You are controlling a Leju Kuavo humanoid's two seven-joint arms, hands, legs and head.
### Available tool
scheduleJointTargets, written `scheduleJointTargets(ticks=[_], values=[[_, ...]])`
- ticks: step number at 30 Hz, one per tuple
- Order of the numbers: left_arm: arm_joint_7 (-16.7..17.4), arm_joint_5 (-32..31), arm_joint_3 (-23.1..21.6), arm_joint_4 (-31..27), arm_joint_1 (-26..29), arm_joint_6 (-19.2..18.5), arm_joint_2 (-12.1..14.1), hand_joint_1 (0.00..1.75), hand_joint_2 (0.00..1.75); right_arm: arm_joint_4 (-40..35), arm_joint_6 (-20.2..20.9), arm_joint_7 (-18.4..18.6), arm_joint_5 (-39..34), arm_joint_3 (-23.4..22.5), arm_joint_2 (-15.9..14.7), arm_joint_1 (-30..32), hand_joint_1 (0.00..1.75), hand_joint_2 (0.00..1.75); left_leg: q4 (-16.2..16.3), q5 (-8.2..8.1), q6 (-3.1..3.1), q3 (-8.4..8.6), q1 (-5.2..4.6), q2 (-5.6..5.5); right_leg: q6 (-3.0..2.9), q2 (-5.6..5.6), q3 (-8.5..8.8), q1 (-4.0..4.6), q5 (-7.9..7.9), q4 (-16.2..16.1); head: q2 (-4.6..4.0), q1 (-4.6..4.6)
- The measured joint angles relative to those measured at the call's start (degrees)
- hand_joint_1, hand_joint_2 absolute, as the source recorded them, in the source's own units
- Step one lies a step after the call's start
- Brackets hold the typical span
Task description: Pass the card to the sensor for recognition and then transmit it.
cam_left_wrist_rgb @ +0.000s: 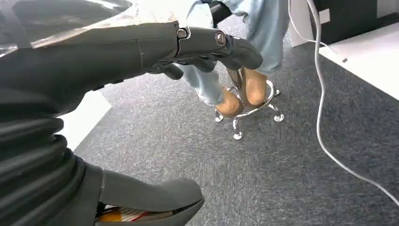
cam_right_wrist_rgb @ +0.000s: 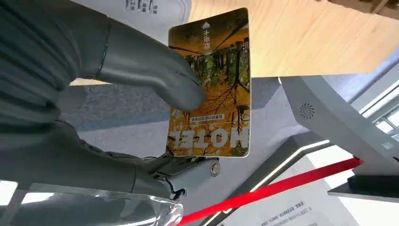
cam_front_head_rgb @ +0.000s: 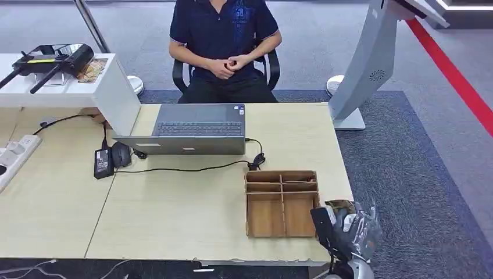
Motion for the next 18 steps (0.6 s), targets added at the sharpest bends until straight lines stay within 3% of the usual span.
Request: scheduleJointTargets(ticks=[18], values=[[-0.28,0.02,-0.02,0.00,0.01,0.00,0.00,0.00,1.75,0.87,-0.02,0.02,0.02,-0.66,0.26,-0.02,1.75,1.75,0.00,0.00,0.00,0.00,0.00,0.00,0.00,0.00,0.01,0.00,0.00,0.00,0.00,0.00]])
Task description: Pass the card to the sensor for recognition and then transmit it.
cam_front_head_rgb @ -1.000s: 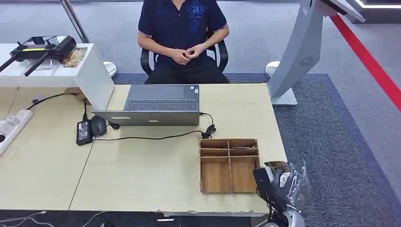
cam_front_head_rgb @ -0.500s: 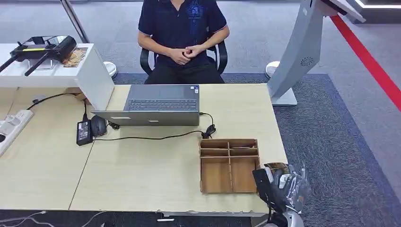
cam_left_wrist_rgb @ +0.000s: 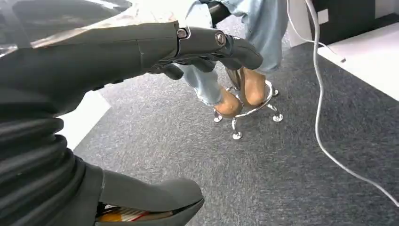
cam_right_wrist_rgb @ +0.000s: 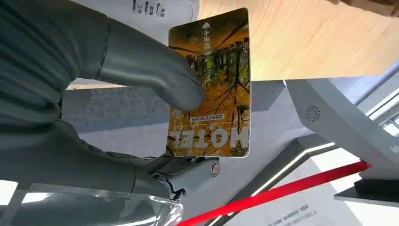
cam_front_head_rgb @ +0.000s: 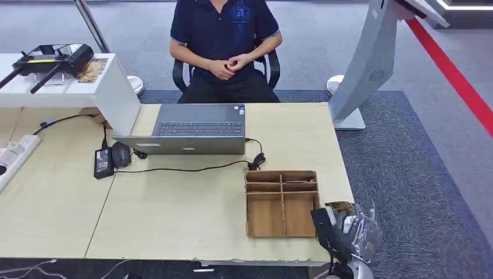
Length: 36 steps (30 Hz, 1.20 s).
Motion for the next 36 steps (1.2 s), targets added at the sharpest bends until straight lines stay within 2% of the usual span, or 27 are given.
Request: scheduleJointTargets(ticks=[13,19,24,29,31,36], values=[[-0.81,0.17,0.00,0.00,0.00,0.00,0.02,0.00,1.75,0.07,0.00,0.74,-0.11,-0.04,0.00,-0.05,1.75,1.75,0.00,0.00,0.00,0.00,0.00,0.00,0.00,0.00,0.01,0.00,0.00,0.00,0.00,0.00],[-0.83,0.33,0.00,0.00,0.00,0.00,0.02,0.00,1.75,-1.64,-0.02,-0.90,-0.96,0.15,0.24,-0.21,1.75,1.75,0.00,0.00,0.00,0.01,0.00,0.00,0.00,0.00,0.01,0.00,0.00,0.00,0.00,0.00],[-0.96,0.35,0.00,-0.02,0.02,0.00,0.02,0.00,1.75,-5.42,-0.04,-4.84,-2.56,0.59,1.12,-0.20,1.75,1.75,0.00,0.00,0.00,0.01,0.00,0.00,0.00,0.00,0.01,0.00,0.00,0.01,0.00,0.00],[-1.07,0.55,0.00,-0.15,0.07,0.00,0.04,0.00,1.75,-11.57,-0.04,-12.79,-6.28,0.79,3.59,-0.03,1.75,1.75,0.00,0.00,0.00,0.02,0.00,0.00,0.00,0.00,0.01,0.00,0.00,0.01,0.00,0.00],[-1.20,0.61,0.00,-0.28,0.09,0.00,0.04,0.00,1.75,-13.46,-0.06,-14.71,-7.30,1.03,4.02,0.17,1.75,1.75,0.00,0.00,0.00,0.01,0.00,0.00,0.00,0.00,0.02,0.00,0.00,0.01,0.00,0.00],[-1.70,0.72,0.00,-0.46,0.13,0.00,0.04,0.00,1.75,-17.66,-0.04,-15.17,-8.26,2.31,4.35,0.50,1.75,1.75,0.00,0.00,0.00,0.01,-0.01,0.00,0.00,0.00,0.02,0.00,0.00,0.00,0.00,0.00]])
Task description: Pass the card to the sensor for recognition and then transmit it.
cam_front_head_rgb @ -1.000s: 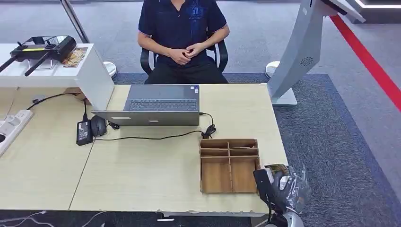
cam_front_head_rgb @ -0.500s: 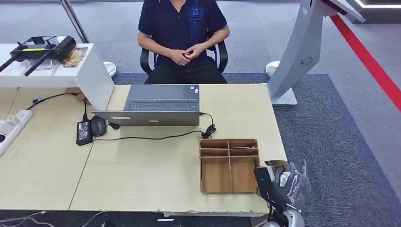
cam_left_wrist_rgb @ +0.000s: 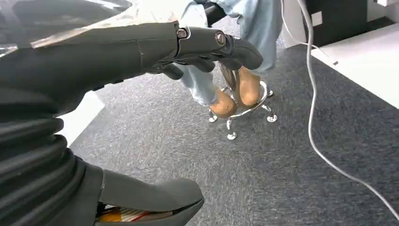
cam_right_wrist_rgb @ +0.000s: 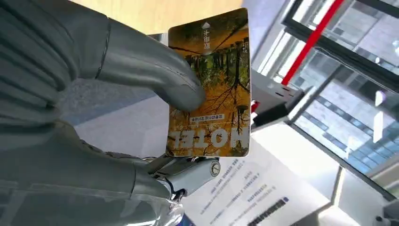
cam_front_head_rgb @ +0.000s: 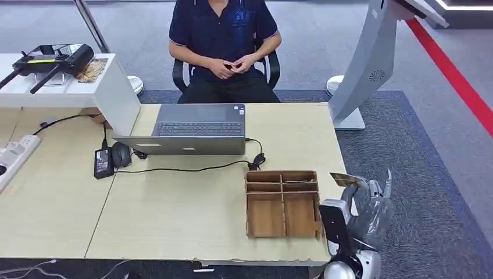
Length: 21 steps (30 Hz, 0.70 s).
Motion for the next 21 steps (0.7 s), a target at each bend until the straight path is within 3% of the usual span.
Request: scheduleJointTargets(ticks=[10,21], values=[[-0.59,-0.09,0.02,-0.13,0.00,0.00,0.00,0.00,1.75,-4.25,0.02,-0.57,0.77,1.60,0.07,0.28,1.75,1.75,0.00,0.00,0.00,0.00,0.01,-0.01,0.00,0.00,0.00,0.00,0.00,0.01,0.00,0.02],[-1.75,-0.20,-0.02,-0.13,-0.02,0.00,0.00,0.00,1.75,-4.94,0.09,1.35,2.82,6.16,-0.37,-0.44,1.75,1.75,0.00,0.00,0.00,0.00,0.01,-0.01,0.00,-0.01,0.01,0.00,0.00,0.01,0.00,0.02]])
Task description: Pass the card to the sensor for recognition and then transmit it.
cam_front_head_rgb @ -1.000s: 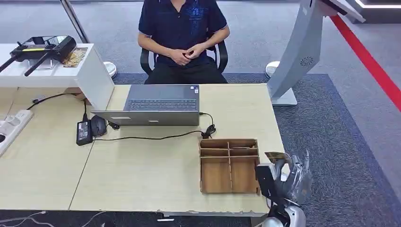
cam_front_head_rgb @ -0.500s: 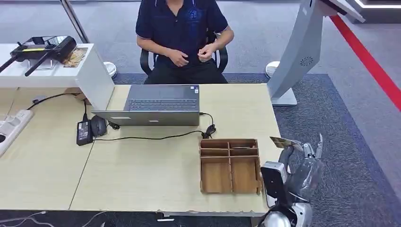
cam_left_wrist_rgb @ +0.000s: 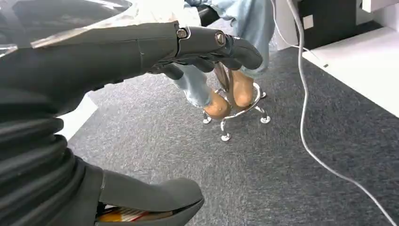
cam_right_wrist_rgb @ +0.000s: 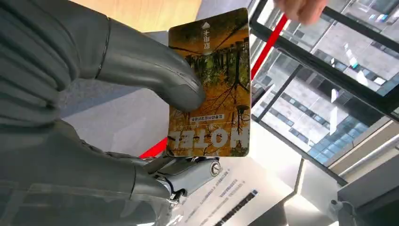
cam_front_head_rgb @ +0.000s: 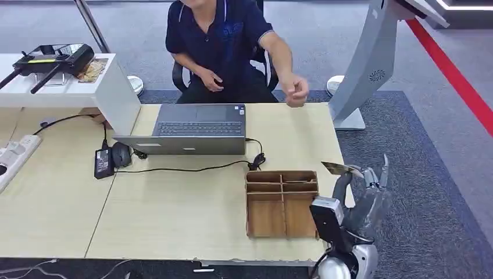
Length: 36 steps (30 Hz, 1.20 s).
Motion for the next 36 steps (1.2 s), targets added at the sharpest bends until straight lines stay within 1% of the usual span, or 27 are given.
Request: scheduleJointTargets(ticks=[15,22,35,36], values=[[-0.79,0.02,-0.53,0.00,-0.02,0.00,0.07,0.00,1.75,0.28,0.00,1.33,0.72,4.16,-0.42,-0.77,1.75,1.75,0.00,0.00,0.00,0.00,0.00,0.00,0.00,0.00,0.00,0.00,0.00,0.00,0.00,0.00],[-1.35,0.07,-1.00,0.02,-0.01,0.00,0.09,0.00,1.75,0.29,0.02,2.95,1.20,6.16,-0.68,-1.17,1.75,1.75,0.00,0.00,0.00,0.00,0.00,0.00,0.00,0.00,-0.01,0.00,0.00,0.00,0.00,0.00],[-1.58,0.26,-1.31,0.02,-0.01,0.00,0.11,0.00,1.75,0.28,0.00,4.20,1.49,6.91,-0.81,-1.32,1.75,1.75,0.00,0.00,0.00,0.00,0.00,0.00,0.00,0.00,-0.02,0.00,0.00,0.00,0.00,0.00],[-1.60,0.26,-1.31,0.02,-0.01,0.00,0.11,0.00,1.75,0.28,0.00,4.20,1.51,6.91,-0.81,-1.32,1.19,1.75,0.00,0.00,0.00,0.00,0.00,0.00,0.00,0.00,-0.02,0.00,0.00,0.00,0.00,0.00]])
